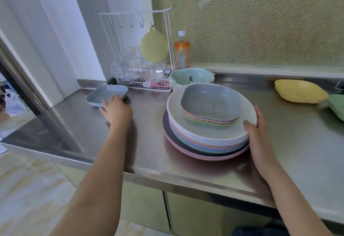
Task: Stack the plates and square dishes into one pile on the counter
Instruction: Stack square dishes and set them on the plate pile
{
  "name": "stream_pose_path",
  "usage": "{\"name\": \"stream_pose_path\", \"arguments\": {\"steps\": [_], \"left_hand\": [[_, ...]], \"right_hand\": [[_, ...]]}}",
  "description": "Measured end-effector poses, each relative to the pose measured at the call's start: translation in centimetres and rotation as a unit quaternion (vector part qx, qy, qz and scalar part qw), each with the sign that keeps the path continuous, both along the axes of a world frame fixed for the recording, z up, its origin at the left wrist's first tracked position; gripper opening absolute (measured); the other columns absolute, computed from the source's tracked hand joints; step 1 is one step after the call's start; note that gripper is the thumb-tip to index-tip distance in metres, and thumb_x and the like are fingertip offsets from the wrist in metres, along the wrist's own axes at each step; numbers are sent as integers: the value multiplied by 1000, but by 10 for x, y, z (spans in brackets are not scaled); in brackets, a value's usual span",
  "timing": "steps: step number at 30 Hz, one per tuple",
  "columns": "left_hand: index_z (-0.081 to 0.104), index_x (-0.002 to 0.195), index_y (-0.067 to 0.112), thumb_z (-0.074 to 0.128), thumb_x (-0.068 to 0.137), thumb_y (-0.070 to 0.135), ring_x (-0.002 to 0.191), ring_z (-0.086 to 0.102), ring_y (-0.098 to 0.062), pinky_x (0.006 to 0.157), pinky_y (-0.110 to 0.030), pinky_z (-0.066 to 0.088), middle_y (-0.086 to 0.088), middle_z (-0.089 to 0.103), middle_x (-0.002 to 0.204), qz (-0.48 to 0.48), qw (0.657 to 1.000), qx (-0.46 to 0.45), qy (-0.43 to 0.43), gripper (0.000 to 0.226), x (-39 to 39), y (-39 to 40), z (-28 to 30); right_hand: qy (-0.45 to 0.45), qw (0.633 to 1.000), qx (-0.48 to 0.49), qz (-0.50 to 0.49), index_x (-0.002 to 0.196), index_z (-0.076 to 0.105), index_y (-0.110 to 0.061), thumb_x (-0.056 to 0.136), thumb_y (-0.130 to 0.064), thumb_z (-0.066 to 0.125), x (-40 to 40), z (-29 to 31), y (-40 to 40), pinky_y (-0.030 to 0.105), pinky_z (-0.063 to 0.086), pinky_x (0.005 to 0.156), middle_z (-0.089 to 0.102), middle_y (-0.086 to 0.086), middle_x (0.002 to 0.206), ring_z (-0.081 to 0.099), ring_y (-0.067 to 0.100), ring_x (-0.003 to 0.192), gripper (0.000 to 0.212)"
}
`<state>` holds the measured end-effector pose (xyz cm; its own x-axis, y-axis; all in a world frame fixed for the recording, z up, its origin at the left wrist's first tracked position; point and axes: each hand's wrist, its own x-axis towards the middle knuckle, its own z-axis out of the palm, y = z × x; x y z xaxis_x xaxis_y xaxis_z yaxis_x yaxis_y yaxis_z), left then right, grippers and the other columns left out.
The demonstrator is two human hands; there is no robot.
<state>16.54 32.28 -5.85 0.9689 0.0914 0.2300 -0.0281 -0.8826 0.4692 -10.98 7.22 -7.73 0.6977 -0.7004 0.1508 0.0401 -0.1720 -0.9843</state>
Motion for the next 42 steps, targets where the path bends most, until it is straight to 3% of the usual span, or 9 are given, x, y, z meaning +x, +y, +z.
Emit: {"name": "stream_pose_path", "arguments": {"steps": [2, 6, 11, 17, 21, 24, 31, 40, 42], "left_hand": [[29, 143, 4, 44, 88, 9, 145, 8, -30, 114, -49, 11, -10, 33, 151, 19, 999, 37, 24, 56, 10, 4, -6], [54, 116, 2, 50, 85, 3, 129, 34, -36, 106, -44, 27, -22, 54, 125, 28, 997, 75, -4, 31, 13, 9, -13], [52, 98, -3, 39, 84, -10, 118, 38, -37, 72, -45, 39, -28, 57, 104, 8, 995, -27, -97, 21, -9, 2, 0], [59, 99, -2, 49, 88, -1, 98, 51, -36, 78, -29, 33, -21, 62, 97, -237, 910, -151, -305, 14, -70, -27, 55], [62, 109, 2, 55, 90, 3, 116, 48, -17, 94, -7, 30, -4, 56, 125, -422, 860, -142, -249, 20, -118, -48, 75], [64, 102, 4, 54, 91, 1, 120, 41, -10, 97, 1, 21, -2, 49, 130, -466, 851, -132, -203, 15, -145, -56, 62], [62, 94, 11, 50, 94, 3, 129, 39, -8, 97, 0, 22, -7, 49, 137, -500, 844, -126, -146, 14, -153, -52, 58], [63, 120, 23, 46, 94, 31, 136, 23, 9, 111, -17, 23, 6, 36, 149, -498, 824, -271, 19, 33, -158, -53, 56], [60, 124, 26, 43, 97, 33, 134, 25, 12, 107, -7, 23, 16, 38, 144, -494, 815, -303, 10, 32, -155, -53, 50]], "right_hand": [[-5, 1000, 0, 0, 139, 22, -49, 79, -45, 43, 0, 0, 1, 30, 33, 95, 40, -18, 136, 41, 8, 119, 64], [-11, 1000, 7, 6, 139, 22, -49, 78, -46, 43, 0, 1, 2, 25, 33, 88, 41, -18, 132, 43, 6, 116, 65], [-15, 1000, 8, 18, 140, 20, -50, 79, -46, 43, -2, 2, 2, 26, 32, 92, 40, -21, 130, 44, 3, 114, 65], [-12, 1000, 10, 22, 141, 19, -48, 78, -47, 44, -3, 2, 1, 29, 32, 96, 37, -16, 141, 40, 8, 123, 68], [-13, 999, 23, 30, 141, 19, -48, 78, -47, 46, -4, 2, 1, 29, 32, 98, 37, -17, 140, 40, 8, 124, 68], [-14, 999, 27, 40, 140, 20, -50, 78, -48, 48, -5, 3, 1, 24, 31, 94, 39, -36, 125, 40, 2, 119, 68], [-20, 998, 36, 56, 135, 20, -55, 81, -47, 49, -8, 5, 2, 8, 33, 79, 36, -47, 112, 39, -29, 98, 62], [-17, 999, 26, 43, 143, 17, -46, 83, -46, 48, -6, 2, 2, 17, 26, 92, 29, -29, 132, 32, -4, 119, 68], [-14, 999, 25, 45, 143, 17, -46, 83, -46, 48, -6, 2, 1, 16, 27, 91, 32, -35, 128, 36, -9, 116, 68]]}}
